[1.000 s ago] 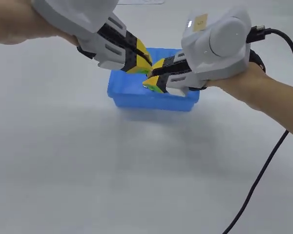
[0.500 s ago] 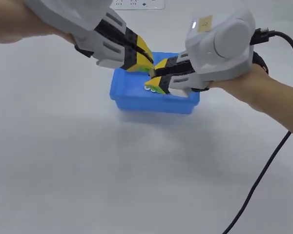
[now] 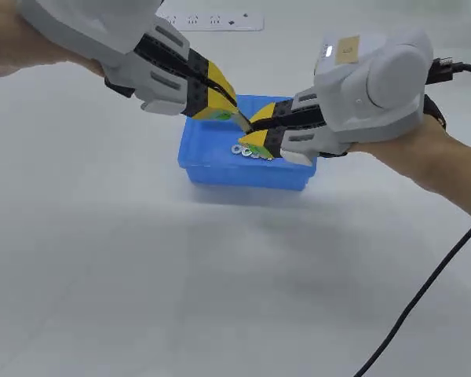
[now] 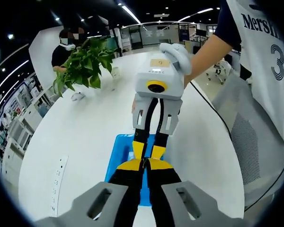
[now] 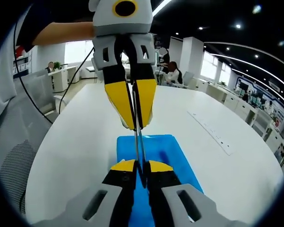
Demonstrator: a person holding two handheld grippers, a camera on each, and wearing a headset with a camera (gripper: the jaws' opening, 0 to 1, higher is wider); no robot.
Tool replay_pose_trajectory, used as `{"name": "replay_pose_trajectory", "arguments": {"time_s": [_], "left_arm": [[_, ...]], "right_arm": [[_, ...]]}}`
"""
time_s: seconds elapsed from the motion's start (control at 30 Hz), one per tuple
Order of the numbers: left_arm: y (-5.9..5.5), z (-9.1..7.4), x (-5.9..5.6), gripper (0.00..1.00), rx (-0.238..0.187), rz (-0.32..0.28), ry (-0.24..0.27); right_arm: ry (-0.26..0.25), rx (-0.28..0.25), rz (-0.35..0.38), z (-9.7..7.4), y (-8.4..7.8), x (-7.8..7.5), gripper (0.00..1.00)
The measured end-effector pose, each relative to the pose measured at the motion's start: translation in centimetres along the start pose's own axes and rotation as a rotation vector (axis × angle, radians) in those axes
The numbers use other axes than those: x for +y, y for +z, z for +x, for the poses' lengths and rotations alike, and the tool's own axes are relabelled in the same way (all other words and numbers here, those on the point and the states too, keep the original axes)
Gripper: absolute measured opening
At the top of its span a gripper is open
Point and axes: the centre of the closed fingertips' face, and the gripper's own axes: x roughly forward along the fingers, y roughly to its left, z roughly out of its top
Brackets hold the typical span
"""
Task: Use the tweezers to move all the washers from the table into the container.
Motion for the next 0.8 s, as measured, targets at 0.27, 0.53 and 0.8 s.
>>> {"name": "replay_pose_trajectory", "arguments": {"time_s": [0.27, 0.53, 0.8], "left_arm": [[0.2, -1.2, -0.7, 0.07, -0.011, -0.002, 0.015], [0.3, -2.5, -2.1, 0.07, -0.033, -0.025, 0.0], [0.0, -2.8, -3.8, 0.07, -0.039, -0.044, -0.008]], "right_arm": [[-0.007, -0.009, -0.023, -1.1, 1.2, 0.7, 0.09], [0.011, -0.014, -0.04, -2.1, 2.4, 2.2, 0.09], [0.044, 0.016, -0.057, -2.7, 2.6, 4.1, 0.08]]}}
